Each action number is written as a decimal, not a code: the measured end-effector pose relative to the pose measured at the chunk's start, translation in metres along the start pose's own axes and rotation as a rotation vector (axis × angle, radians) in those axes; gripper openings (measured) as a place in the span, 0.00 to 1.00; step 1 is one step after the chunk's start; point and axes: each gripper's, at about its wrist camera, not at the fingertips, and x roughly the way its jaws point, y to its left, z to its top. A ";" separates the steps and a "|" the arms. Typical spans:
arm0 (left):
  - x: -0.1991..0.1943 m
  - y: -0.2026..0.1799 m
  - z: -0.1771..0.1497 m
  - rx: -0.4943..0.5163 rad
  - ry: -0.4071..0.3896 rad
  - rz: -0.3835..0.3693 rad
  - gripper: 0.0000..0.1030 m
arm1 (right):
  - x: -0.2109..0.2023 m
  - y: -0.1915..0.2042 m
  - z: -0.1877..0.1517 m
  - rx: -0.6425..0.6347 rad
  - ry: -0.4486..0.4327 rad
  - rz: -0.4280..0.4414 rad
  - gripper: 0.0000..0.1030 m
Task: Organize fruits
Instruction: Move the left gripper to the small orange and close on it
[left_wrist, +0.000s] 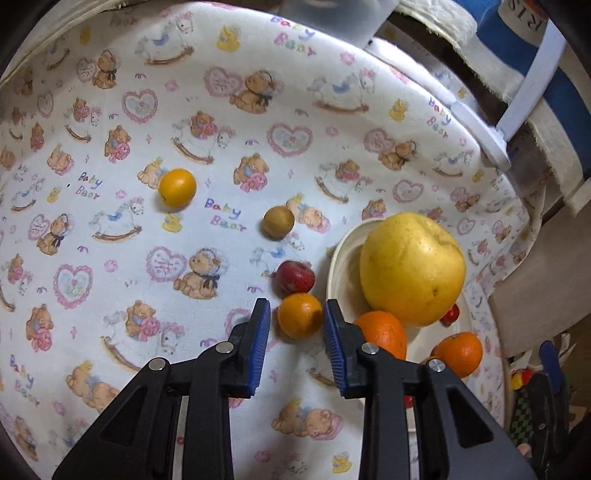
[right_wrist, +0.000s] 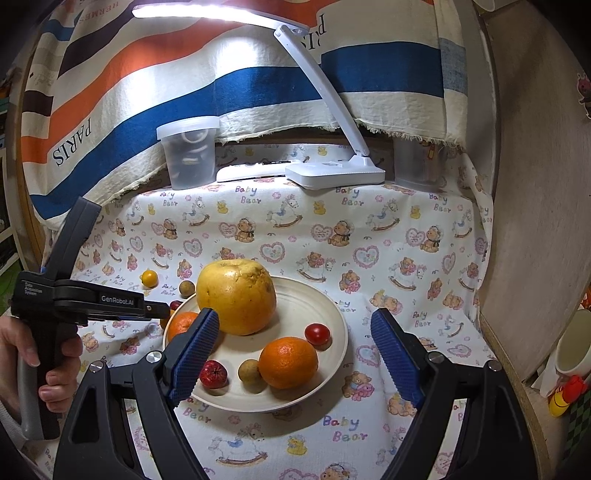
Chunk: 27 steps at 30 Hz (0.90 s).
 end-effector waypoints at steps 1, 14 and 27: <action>0.001 0.000 0.001 -0.004 -0.003 -0.004 0.26 | 0.000 0.000 0.000 0.001 0.000 -0.001 0.83; -0.011 0.001 0.001 0.031 -0.022 0.081 0.00 | 0.001 -0.002 0.000 -0.001 0.006 -0.007 0.83; -0.021 -0.009 -0.008 0.181 -0.018 0.178 0.36 | 0.000 -0.002 -0.001 0.004 0.010 0.004 0.83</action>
